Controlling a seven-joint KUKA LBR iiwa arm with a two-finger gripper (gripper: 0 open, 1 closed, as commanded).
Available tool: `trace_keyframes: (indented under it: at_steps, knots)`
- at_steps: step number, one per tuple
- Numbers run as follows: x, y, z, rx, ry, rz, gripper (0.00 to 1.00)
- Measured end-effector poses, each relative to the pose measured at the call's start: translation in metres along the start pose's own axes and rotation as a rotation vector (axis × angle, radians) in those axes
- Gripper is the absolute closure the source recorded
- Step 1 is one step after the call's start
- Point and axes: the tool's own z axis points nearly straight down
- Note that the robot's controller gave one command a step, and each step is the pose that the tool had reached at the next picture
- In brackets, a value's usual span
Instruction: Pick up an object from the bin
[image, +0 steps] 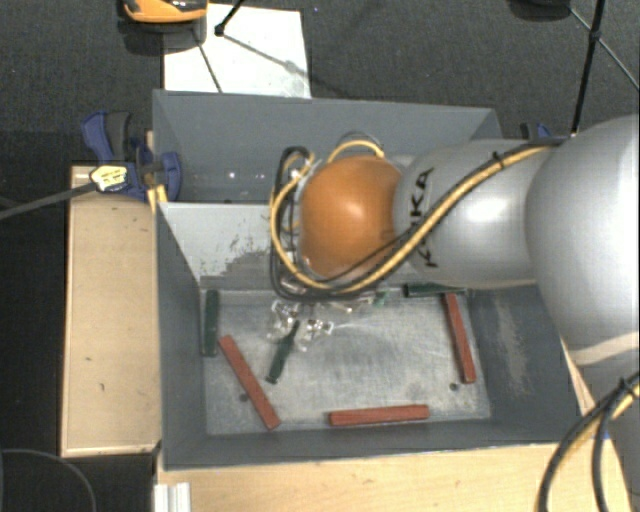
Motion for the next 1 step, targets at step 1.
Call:
trace_keyframes:
  at_steps: [1]
  knots:
    - [-0.0001,0.0001,-0.0001,-0.001,0.0,0.006,1.0]
